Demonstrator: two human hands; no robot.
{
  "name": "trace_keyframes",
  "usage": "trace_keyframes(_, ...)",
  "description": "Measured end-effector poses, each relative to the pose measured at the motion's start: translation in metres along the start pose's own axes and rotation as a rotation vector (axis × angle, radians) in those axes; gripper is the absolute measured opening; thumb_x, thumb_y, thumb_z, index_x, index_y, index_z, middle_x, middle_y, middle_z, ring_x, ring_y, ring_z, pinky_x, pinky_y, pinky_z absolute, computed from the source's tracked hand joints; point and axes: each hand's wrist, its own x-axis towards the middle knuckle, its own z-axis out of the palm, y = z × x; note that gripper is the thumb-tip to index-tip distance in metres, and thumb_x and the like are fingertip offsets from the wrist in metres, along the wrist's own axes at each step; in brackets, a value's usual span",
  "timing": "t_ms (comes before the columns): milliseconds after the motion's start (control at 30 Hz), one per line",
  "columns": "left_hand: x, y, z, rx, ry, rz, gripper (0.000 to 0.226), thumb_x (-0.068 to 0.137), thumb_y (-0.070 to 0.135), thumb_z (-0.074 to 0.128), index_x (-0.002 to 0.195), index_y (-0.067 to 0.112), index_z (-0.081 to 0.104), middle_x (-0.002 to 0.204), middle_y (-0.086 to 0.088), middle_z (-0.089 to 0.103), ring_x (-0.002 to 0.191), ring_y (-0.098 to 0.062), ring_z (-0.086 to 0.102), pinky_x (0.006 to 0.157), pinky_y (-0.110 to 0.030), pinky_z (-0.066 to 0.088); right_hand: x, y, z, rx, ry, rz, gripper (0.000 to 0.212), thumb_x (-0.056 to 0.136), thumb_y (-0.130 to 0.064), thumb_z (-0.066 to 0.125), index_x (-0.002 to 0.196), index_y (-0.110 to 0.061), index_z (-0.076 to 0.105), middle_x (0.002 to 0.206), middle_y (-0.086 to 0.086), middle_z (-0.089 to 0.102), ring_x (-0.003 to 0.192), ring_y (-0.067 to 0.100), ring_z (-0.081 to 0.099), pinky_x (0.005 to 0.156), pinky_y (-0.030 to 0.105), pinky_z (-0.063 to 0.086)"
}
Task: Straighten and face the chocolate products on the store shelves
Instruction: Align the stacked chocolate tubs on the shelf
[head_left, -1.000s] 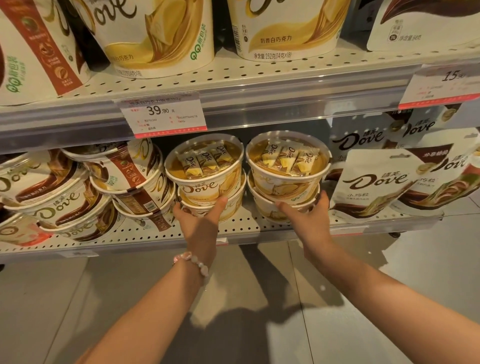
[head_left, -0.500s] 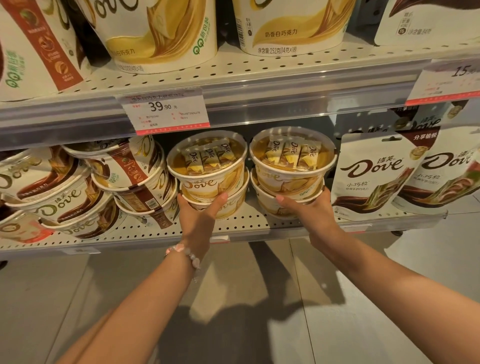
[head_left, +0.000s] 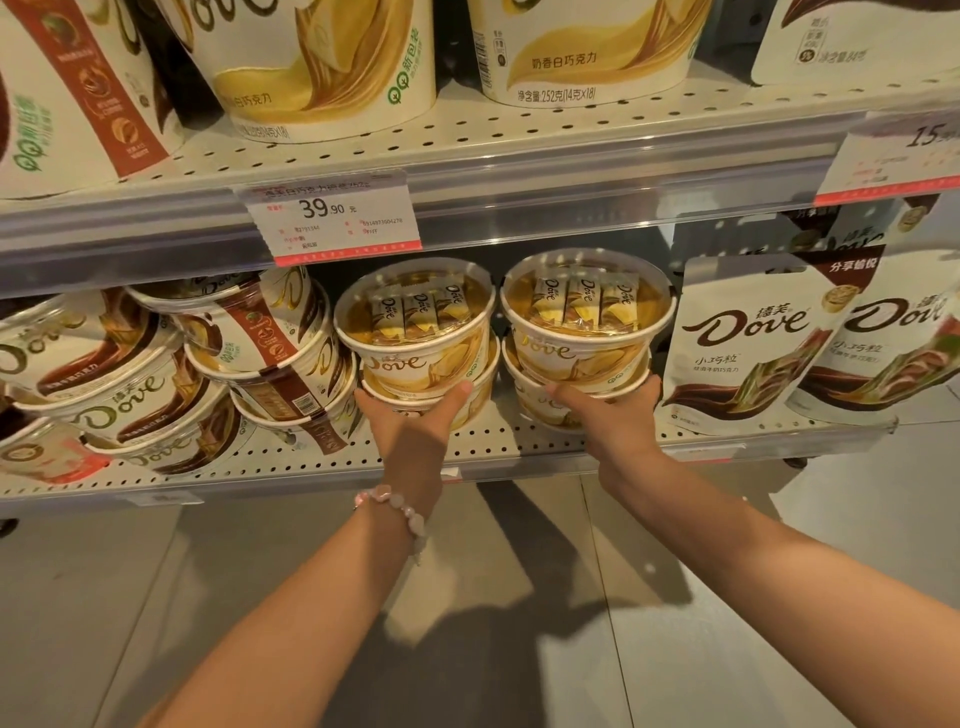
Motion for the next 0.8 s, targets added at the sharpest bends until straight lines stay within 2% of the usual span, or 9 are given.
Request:
trace_keyframes(100, 0.003, -0.002, 0.009, 0.021, 0.052, 0.015, 0.123, 0.056, -0.003, 0.086, 0.147, 0.015, 0.005, 0.146, -0.008, 0.034, 0.131, -0.020, 0.039, 0.109, -0.042, 0.034, -0.001, -0.001, 0.010, -0.028, 0.040, -0.025, 0.124, 0.049, -0.021, 0.091, 0.143, -0.014, 0.010, 0.141, 0.009, 0.038, 0.131, 0.024, 0.037, 0.107, 0.046, 0.038)
trace_keyframes(167, 0.004, -0.002, 0.011, 0.011, 0.063, -0.005, 0.123, 0.056, 0.000, 0.086, 0.147, 0.018, 0.006, 0.146, -0.007, 0.035, 0.130, -0.020, 0.040, 0.107, -0.038, 0.035, 0.001, 0.000, 0.011, -0.008, 0.038, -0.018, 0.127, 0.051, -0.020, 0.091, 0.146, -0.017, 0.005, 0.143, 0.009, 0.036, 0.132, 0.024, 0.036, 0.107, 0.047, 0.037)
trace_keyframes(267, 0.005, 0.000, 0.009, 0.034, 0.050, -0.015, 0.113, 0.058, 0.002, 0.086, 0.144, 0.015, 0.014, 0.141, -0.006, 0.041, 0.123, -0.016, 0.045, 0.097, -0.028, 0.040, 0.002, 0.002, 0.008, -0.001, 0.026, -0.028, 0.120, 0.053, -0.017, 0.090, 0.143, -0.016, 0.012, 0.139, 0.007, 0.041, 0.128, 0.023, 0.041, 0.105, 0.046, 0.040)
trace_keyframes(400, 0.004, 0.009, 0.005, 0.115, 0.028, -0.075, 0.107, 0.061, 0.008, 0.086, 0.142, 0.010, 0.016, 0.138, -0.006, 0.043, 0.112, -0.009, 0.041, 0.096, -0.022, 0.032, 0.006, -0.003, -0.001, -0.080, -0.029, -0.015, 0.102, 0.054, -0.021, 0.090, 0.135, -0.014, 0.029, 0.129, 0.005, 0.052, 0.121, 0.022, 0.049, 0.100, 0.044, 0.045)
trace_keyframes(467, 0.006, 0.011, -0.001, 0.156, -0.029, -0.065, 0.099, 0.063, 0.010, 0.085, 0.138, 0.006, 0.021, 0.135, -0.007, 0.045, 0.114, -0.012, 0.044, 0.099, -0.025, 0.035, 0.010, -0.006, -0.008, -0.123, -0.092, 0.007, 0.097, 0.054, -0.022, 0.090, 0.134, -0.014, 0.035, 0.127, 0.005, 0.055, 0.120, 0.022, 0.050, 0.099, 0.046, 0.046)
trace_keyframes(600, 0.012, 0.017, -0.012, 0.206, -0.181, -0.076, 0.085, 0.064, 0.012, 0.084, 0.132, 0.003, 0.034, 0.127, -0.010, 0.055, 0.115, -0.021, 0.054, 0.104, -0.039, 0.040, 0.015, -0.012, -0.020, -0.159, -0.226, -0.022, 0.085, 0.056, -0.018, 0.089, 0.129, -0.014, 0.046, 0.122, 0.005, 0.060, 0.116, 0.022, 0.055, 0.095, 0.047, 0.048)
trace_keyframes(800, 0.019, 0.023, -0.026, 0.212, -0.379, -0.067, 0.082, 0.066, 0.009, 0.081, 0.135, 0.012, 0.037, 0.125, -0.004, 0.061, 0.115, -0.016, 0.058, 0.104, -0.043, 0.041, 0.016, -0.019, -0.034, -0.179, -0.390, -0.089, 0.065, 0.061, -0.015, 0.085, 0.120, -0.017, 0.058, 0.111, -0.001, 0.067, 0.106, 0.014, 0.061, 0.084, 0.032, 0.053)
